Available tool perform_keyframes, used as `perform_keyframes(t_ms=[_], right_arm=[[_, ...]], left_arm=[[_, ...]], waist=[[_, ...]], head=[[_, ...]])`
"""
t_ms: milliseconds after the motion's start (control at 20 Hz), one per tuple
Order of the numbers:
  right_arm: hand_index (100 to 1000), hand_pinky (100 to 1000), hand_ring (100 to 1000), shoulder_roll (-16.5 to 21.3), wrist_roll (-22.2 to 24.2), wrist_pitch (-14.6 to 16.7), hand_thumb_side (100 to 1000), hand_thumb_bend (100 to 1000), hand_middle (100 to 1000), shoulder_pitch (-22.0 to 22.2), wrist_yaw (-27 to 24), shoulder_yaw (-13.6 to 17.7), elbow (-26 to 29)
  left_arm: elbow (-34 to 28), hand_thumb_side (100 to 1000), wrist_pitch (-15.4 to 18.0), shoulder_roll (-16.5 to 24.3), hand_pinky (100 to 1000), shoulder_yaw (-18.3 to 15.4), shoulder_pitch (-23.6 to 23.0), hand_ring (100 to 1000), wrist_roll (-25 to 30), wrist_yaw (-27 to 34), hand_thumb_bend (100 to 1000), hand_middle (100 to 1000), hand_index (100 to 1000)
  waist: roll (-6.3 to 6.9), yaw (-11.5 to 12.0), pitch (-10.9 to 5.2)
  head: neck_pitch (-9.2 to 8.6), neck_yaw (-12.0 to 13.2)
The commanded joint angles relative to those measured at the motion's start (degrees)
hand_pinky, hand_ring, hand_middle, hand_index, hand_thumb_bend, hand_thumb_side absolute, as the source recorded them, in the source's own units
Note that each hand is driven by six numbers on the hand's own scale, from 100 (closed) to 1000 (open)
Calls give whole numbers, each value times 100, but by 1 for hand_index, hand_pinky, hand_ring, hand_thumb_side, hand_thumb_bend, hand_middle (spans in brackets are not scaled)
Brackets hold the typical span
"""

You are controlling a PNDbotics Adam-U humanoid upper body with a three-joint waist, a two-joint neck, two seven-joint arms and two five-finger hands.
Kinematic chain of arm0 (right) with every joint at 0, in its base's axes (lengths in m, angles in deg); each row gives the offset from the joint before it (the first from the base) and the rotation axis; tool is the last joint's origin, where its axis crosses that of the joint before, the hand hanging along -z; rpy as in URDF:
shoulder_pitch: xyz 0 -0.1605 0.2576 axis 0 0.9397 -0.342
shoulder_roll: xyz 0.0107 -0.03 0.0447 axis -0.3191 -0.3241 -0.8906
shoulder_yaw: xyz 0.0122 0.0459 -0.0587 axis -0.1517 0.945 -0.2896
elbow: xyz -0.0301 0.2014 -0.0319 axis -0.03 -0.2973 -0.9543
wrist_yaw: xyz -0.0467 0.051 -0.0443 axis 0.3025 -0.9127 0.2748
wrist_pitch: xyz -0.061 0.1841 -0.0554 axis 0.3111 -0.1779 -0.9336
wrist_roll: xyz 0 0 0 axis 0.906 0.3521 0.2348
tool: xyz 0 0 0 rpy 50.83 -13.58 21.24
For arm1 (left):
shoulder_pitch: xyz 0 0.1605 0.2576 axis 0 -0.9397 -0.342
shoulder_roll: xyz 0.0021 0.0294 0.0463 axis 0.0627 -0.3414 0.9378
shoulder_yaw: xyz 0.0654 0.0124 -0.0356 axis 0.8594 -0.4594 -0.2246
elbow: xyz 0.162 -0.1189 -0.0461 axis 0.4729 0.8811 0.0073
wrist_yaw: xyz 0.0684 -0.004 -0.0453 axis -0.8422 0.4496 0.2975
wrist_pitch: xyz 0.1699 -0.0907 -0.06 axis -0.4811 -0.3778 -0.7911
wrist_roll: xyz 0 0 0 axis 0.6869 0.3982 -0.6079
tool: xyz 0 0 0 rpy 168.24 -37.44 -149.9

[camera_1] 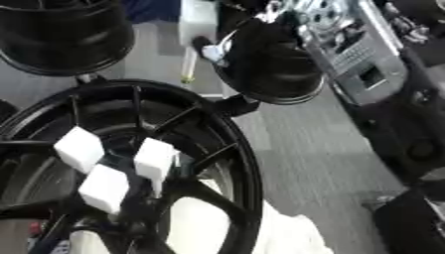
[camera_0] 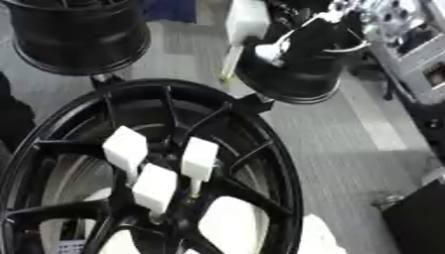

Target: Pull the pin out of the wheel hub.

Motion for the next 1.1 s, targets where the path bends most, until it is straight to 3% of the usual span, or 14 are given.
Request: perform_keyframes(t_ms=[50,200,350,550,750,1100], right_arm=[[459,794,561,672,-325,-42,100,100,259,238,-121,551,-105],[490,804,587,1146,-617,-107,100,100,295,709,-62,874,-374],[613,811,658,1598,-885,-89,100,100,433,1160,-123,991,-770],[806,833,763,2045,-927,199,100,100,625,1751,-454,1299,-1072],[875,885,872,1910,-954,521,100,100,788,2340,-565,1736,-1316],[884,895,899,1469,-1324,693,100,136,827,3383,-306,2445,-1342]], left_arm=[[-130,710,9,106,810,-117,-10,698,-84,-20,100,604,806],[-168,707,17,122,810,-194,-37,697,-167,-49,100,604,806],[-226,704,25,99,810,-253,-15,697,-237,-67,100,605,806],[-279,702,22,39,809,-281,22,697,-277,-72,100,605,806],[-308,701,24,20,809,-313,26,697,-314,-87,100,605,806],[-312,704,16,9,809,-293,33,697,-291,-94,100,605,807]], waist=[[45,-107,-101],[75,-287,-48],[133,-442,23],[237,-507,108],[275,-510,171],[296,-510,241]], head=[[-35,182],[-13,372],[-17,494],[-20,606],[-9,692],[-21,695]])
